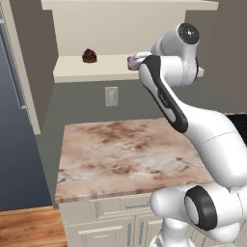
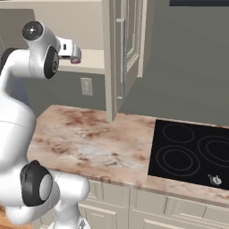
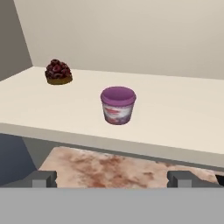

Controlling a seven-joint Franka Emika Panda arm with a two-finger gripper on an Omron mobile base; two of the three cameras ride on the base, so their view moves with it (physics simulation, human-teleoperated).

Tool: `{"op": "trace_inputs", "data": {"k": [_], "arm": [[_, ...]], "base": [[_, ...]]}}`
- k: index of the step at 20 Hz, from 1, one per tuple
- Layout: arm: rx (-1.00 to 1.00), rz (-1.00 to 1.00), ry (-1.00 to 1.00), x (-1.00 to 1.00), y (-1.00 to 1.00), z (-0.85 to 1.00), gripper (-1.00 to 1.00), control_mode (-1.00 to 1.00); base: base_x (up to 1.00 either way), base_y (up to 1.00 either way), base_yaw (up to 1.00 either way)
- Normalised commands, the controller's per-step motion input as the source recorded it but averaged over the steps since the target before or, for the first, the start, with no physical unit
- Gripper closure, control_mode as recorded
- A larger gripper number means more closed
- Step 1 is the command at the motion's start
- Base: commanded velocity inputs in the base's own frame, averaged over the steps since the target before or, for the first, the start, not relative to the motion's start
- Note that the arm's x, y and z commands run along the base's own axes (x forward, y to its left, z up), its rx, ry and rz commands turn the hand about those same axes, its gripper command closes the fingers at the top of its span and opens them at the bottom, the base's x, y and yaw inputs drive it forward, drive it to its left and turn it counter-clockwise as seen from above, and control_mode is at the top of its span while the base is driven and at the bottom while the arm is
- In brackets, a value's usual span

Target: Pick the avocado and bread from the counter and place them on the plate. Then pick the jam from the cabinet and place it next to the plate. Lastly close the cabinet door.

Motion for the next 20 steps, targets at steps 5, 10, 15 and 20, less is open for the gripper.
{"op": "trace_inputs", "data": {"k": [5, 10, 15, 20], "arm": [[0.0, 0.0, 0.0, 0.2, 0.0, -0.01, -1.0, -1.0], [0.0, 0.0, 0.01, 0.22, 0.02, -0.05, -1.0, -1.0], [0.0, 0.0, 0.03, 0.24, 0.04, -0.07, -1.0, -1.0], [0.0, 0.0, 0.03, 0.24, 0.03, -0.07, -1.0, -1.0]], "base": [[0.0, 0.0, 0.0], [0.0, 0.0, 0.0], [0.0, 0.0, 0.0], [0.0, 0.0, 0.0]]}}
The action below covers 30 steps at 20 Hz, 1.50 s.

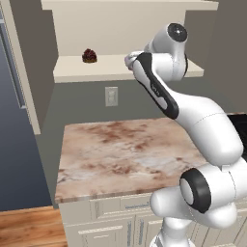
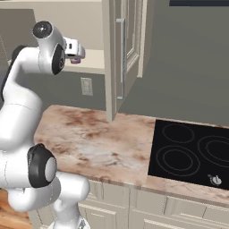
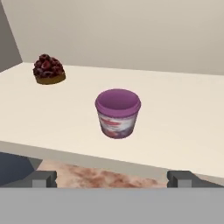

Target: Pick the avocado and bread from the counter and place them on the plate. Then pick the jam from the cabinet and place it next to the plate. Lastly close the cabinet door.

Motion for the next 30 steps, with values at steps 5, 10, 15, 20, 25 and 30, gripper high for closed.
{"op": "trace_inputs", "data": {"k": [5, 10, 15, 20, 25, 30], "arm": [[0.0, 0.0, 0.02, 0.2, 0.01, -0.06, -1.0, -1.0], [0.0, 0.0, 0.0, 0.23, 0.01, -0.01, -1.0, -1.0], [0.0, 0.0, 0.01, 0.23, 0.05, -0.02, -1.0, -1.0], [0.0, 0.0, 0.02, 0.23, 0.05, -0.03, -1.0, -1.0], [0.0, 0.0, 0.02, 0.24, 0.02, -0.05, -1.0, -1.0], [-0.01, 0.0, 0.02, 0.21, 0.0, -0.09, -1.0, -1.0]], "base": [[0.0, 0.0, 0.0], [0.0, 0.0, 0.0], [0.0, 0.0, 0.0], [0.0, 0.0, 0.0], [0.0, 0.0, 0.0], [0.0, 0.0, 0.0]]}}
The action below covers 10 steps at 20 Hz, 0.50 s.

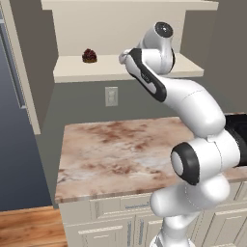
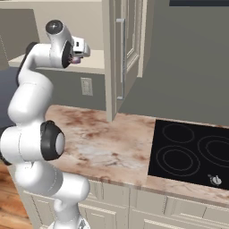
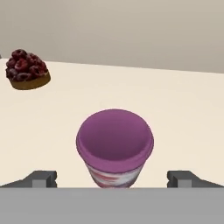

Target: Pick the avocado and bread from the counter and place them on the plate. Then pick the jam from the cabinet and place it next to the plate. Lastly close the cabinet door.

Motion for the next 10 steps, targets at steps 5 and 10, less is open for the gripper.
{"op": "trace_inputs", "data": {"k": [5, 10], "arm": [[-0.02, 0.0, 0.0, 0.17, 0.01, -0.04, -1.0, -1.0], [-0.02, 0.0, 0.0, 0.16, 0.04, -0.03, -1.0, -1.0]], "base": [[0.0, 0.0, 0.0], [0.0, 0.0, 0.0]]}}
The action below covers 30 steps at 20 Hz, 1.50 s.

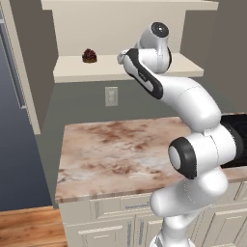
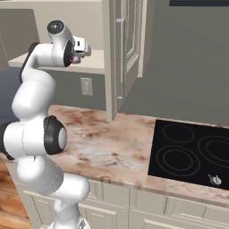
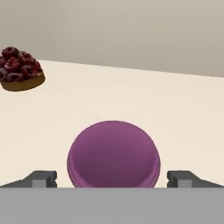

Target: Pick the avocado and bread from the counter and place them on the plate. Then pick the jam from the cabinet and place it next to the plate. Lastly close the cabinet door.

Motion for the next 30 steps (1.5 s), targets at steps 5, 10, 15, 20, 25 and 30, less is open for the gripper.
{"op": "trace_inputs", "data": {"k": [5, 10, 15, 20, 25, 30], "arm": [[-0.02, 0.0, 0.0, 0.15, 0.05, -0.04, -1.0, -1.0], [-0.02, 0.0, 0.0, 0.09, 0.03, -0.04, 1.0, -1.0], [0.0, 0.0, 0.0, 0.0, 0.0, -0.06, 1.0, -1.0], [0.0, 0.0, -0.05, -0.24, 0.0, 0.03, 1.0, -1.0], [0.0, 0.03, -0.1, -0.44, 0.06, 0.25, 1.0, -1.0], [0.0, 0.05, -0.11, -0.79, 0.0, 0.4, 1.0, -1.0]], "base": [[0.0, 0.0, 0.0], [0.0, 0.0, 0.0], [0.0, 0.0, 0.0], [0.0, 0.0, 0.0], [0.0, 0.0, 0.0], [0.0, 0.0, 0.0]]}}
